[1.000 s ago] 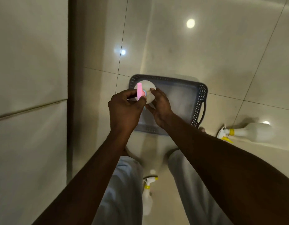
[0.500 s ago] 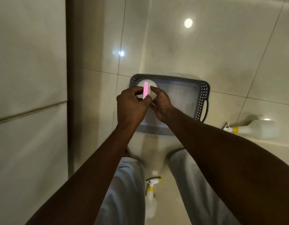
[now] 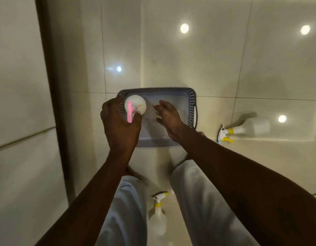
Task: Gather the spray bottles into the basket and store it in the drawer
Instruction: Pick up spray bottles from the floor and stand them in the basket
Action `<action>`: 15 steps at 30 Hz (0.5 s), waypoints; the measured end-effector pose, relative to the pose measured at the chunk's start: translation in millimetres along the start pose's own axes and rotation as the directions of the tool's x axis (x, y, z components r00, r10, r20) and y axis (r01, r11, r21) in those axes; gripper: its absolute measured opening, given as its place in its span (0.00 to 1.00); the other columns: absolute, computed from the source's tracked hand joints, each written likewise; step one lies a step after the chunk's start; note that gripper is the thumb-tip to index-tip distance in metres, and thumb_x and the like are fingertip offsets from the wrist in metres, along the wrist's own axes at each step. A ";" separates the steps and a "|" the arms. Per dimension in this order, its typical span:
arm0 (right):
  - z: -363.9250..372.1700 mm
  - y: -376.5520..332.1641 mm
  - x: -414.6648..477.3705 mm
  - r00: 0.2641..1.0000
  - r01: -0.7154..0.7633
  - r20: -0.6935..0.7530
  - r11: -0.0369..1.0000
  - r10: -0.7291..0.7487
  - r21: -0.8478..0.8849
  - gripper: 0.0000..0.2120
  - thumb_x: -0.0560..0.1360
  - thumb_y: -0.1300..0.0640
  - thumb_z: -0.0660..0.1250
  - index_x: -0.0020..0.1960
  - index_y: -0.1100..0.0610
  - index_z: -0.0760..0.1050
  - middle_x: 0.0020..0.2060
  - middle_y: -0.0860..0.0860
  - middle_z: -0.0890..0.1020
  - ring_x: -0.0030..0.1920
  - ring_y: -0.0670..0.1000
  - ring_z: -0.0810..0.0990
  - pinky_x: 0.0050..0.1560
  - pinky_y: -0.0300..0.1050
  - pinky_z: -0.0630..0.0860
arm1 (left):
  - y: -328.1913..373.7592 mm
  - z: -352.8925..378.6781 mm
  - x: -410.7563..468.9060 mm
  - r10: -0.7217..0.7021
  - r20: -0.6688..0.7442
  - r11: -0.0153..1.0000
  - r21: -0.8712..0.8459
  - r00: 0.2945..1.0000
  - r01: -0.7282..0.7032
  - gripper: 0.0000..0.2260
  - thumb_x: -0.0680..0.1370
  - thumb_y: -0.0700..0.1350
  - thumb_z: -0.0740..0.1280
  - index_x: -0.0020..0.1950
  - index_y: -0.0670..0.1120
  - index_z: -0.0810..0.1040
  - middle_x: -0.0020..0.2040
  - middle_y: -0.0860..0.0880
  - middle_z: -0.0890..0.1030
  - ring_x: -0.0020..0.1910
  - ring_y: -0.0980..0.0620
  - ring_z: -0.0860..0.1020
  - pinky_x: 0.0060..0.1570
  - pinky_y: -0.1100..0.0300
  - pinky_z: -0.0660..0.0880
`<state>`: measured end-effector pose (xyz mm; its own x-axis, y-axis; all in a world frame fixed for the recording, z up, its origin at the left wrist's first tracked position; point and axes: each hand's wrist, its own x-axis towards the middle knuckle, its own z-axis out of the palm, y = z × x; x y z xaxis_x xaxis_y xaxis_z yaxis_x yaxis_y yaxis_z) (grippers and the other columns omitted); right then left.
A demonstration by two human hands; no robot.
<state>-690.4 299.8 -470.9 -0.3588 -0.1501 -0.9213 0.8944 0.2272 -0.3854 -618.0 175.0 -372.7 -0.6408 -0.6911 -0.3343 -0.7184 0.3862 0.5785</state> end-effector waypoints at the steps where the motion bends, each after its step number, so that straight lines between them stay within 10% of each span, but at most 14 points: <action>1: -14.9 -4.0 -8.3 0.999 0.048 -0.002 0.997 -0.048 -0.060 0.27 0.82 0.54 0.69 0.80 0.55 0.69 0.72 0.56 0.77 0.70 0.58 0.78 0.73 0.56 0.76 | 10.6 3.0 -6.2 0.035 -0.004 0.999 0.020 0.999 -0.035 0.28 0.74 0.48 0.77 0.73 0.46 0.75 0.68 0.45 0.76 0.65 0.46 0.76 0.62 0.60 0.76; 15: -289.4 -8.5 -49.2 0.803 0.175 -0.374 0.783 -0.464 -0.596 0.27 0.77 0.50 0.76 0.73 0.54 0.76 0.71 0.51 0.78 0.72 0.52 0.75 0.67 0.40 0.68 | 95.6 175.2 -104.0 0.061 0.445 0.988 -0.153 0.893 0.009 0.19 0.79 0.40 0.73 0.69 0.47 0.78 0.64 0.50 0.79 0.58 0.55 0.78 0.59 0.52 0.81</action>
<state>-757.7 583.8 -437.6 -0.8033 0.1342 -0.5803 0.4785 0.7256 -0.4946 -667.5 390.9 -413.0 -0.7370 -0.3218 -0.5944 -0.6739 0.2819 0.6829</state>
